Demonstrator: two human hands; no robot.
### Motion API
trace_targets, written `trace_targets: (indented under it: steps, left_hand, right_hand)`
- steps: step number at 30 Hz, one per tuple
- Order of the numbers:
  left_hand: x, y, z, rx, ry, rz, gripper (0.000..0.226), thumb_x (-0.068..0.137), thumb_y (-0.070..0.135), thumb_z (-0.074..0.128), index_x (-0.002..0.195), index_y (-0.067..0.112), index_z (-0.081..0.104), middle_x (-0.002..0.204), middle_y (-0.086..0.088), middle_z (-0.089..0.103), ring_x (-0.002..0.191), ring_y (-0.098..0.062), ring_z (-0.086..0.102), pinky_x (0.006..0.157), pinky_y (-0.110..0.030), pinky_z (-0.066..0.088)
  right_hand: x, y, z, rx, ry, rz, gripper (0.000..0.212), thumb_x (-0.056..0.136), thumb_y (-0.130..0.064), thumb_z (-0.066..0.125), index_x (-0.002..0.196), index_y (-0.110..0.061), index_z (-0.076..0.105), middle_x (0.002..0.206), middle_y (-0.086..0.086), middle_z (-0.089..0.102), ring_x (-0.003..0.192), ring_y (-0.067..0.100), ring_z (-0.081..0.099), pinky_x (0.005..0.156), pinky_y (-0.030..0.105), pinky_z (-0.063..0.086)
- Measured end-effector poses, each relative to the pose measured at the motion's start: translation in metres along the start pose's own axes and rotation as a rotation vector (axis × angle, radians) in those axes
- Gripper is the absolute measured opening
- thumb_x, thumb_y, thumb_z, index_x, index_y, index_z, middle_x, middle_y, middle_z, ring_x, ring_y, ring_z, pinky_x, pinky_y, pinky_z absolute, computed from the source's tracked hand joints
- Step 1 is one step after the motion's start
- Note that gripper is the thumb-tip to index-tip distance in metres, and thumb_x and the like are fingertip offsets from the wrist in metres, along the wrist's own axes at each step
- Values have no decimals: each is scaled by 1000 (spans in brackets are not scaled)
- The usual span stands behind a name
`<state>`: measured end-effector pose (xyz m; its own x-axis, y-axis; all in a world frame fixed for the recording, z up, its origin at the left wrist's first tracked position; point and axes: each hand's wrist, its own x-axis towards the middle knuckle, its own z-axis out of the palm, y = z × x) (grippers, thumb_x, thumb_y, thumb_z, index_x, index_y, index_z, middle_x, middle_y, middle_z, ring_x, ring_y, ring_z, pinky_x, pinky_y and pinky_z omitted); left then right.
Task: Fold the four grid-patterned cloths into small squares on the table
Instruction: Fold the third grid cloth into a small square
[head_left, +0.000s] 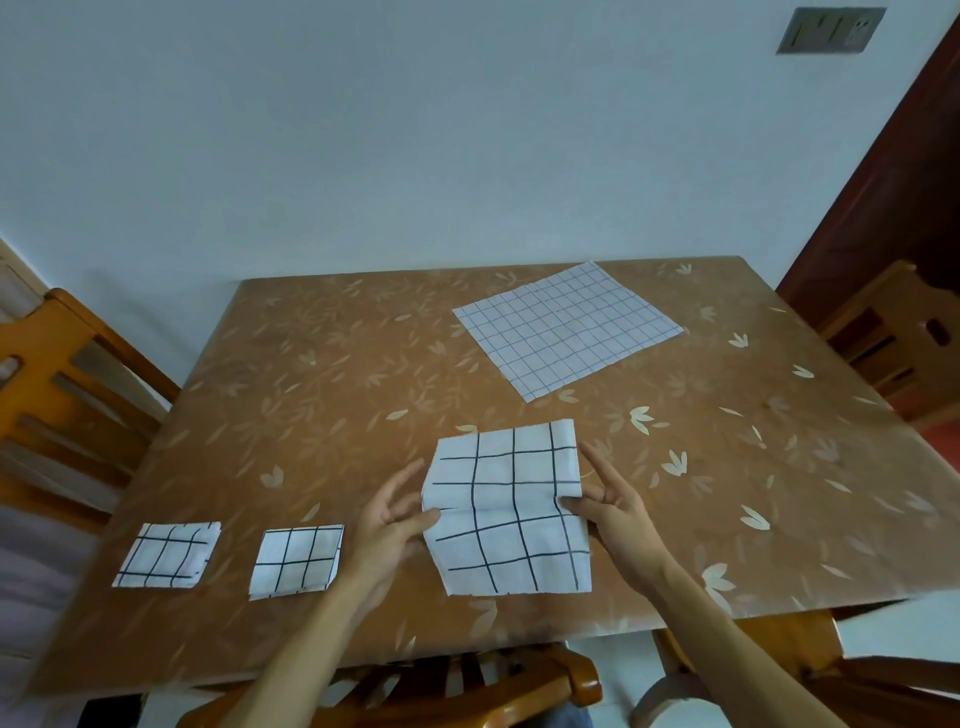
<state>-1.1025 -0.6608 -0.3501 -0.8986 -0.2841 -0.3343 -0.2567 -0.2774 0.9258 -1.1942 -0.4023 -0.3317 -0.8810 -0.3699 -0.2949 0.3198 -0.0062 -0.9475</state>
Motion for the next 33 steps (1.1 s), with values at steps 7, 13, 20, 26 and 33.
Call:
trace_targets:
  steps: [7, 13, 20, 26, 33]
  left_hand:
    - [1, 2, -2, -91, 47, -73, 41, 89, -12, 54, 118, 14, 67, 112, -7, 74, 99, -27, 70, 77, -44, 58]
    - [-2, 4, -4, -44, 49, -95, 41, 90, -11, 47, 101, 16, 76, 88, -7, 71, 60, -17, 52, 45, -24, 42]
    - [-7, 4, -7, -5, 100, -51, 32, 95, -4, 50, 109, 14, 72, 108, -4, 75, 90, -21, 71, 63, -32, 55]
    - [-6, 0, -2, 30, 142, -63, 32, 98, -1, 45, 112, 15, 70, 110, -3, 74, 104, -27, 69, 82, -45, 58]
    - [0, 5, 1, 469, -128, -45, 29, 98, 43, 51, 115, 29, 71, 111, 16, 73, 106, -2, 65, 96, -33, 51]
  right_hand:
    - [5, 3, 7, -12, 30, 53, 38, 91, 8, 47, 92, -17, 76, 94, 10, 74, 84, 28, 65, 71, 34, 51]
    - [14, 15, 7, -68, 49, 123, 34, 92, 3, 46, 81, -12, 75, 109, 8, 74, 100, 24, 68, 89, 46, 53]
    - [7, 12, 5, 73, -4, 211, 34, 101, -22, 41, 112, -6, 68, 110, 17, 72, 95, 32, 69, 83, 42, 53]
    - [6, 18, -3, -163, -44, 178, 46, 92, -15, 67, 135, -21, 51, 106, 11, 75, 95, 29, 73, 88, 51, 57]
    - [3, 10, 1, -325, -62, 11, 39, 99, -14, 57, 137, -23, 51, 99, 5, 76, 92, 20, 73, 84, 35, 59]
